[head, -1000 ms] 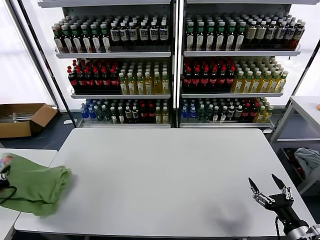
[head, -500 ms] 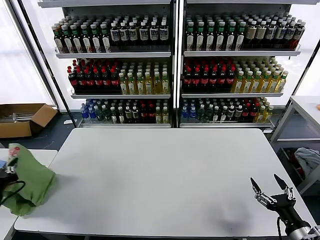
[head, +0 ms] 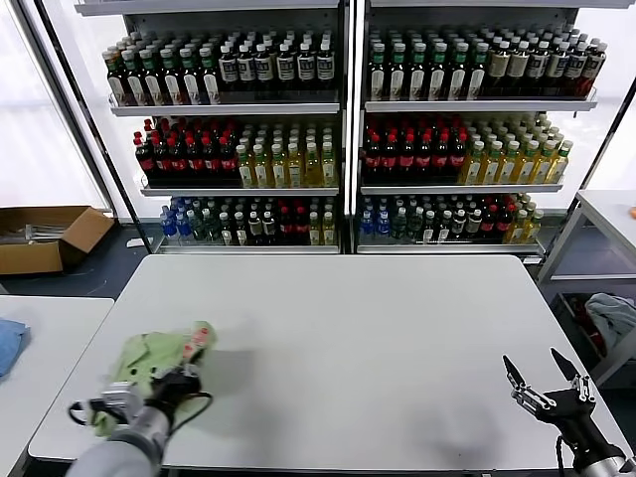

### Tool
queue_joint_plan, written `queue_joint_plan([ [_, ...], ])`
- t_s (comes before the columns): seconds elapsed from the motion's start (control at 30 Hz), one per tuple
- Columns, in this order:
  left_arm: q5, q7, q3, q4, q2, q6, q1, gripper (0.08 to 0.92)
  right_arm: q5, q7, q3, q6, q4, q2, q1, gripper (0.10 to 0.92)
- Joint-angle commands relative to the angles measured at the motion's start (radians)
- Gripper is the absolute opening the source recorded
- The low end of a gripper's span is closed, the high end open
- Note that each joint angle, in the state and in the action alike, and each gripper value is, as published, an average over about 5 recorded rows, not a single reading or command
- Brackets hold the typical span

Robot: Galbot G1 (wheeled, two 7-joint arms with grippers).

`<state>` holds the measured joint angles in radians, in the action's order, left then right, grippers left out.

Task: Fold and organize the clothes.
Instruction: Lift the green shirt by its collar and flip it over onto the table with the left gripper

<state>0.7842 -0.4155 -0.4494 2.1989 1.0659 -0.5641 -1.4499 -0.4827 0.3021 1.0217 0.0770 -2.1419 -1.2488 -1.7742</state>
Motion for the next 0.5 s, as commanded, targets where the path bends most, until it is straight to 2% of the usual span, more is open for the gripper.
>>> queue_joint_plan([
  [0.03,0.142,-0.107,0.356,-0.076,0.161,-0.012,0.208,0.117,0.010,-0.001,0.009,0.005,-0.026,-0.019,-0.033,0.823],
  [0.27,0.296,-0.129,0.378,-0.076,0.195,0.040,0.255,0.117,0.006,-0.020,-0.027,0.035,-0.053,0.000,-0.030,0.823],
  [0.5,0.290,-0.135,0.429,-0.105,0.217,0.127,0.260,0.121,0.011,-0.047,-0.134,0.081,-0.083,0.031,0.003,0.823],
])
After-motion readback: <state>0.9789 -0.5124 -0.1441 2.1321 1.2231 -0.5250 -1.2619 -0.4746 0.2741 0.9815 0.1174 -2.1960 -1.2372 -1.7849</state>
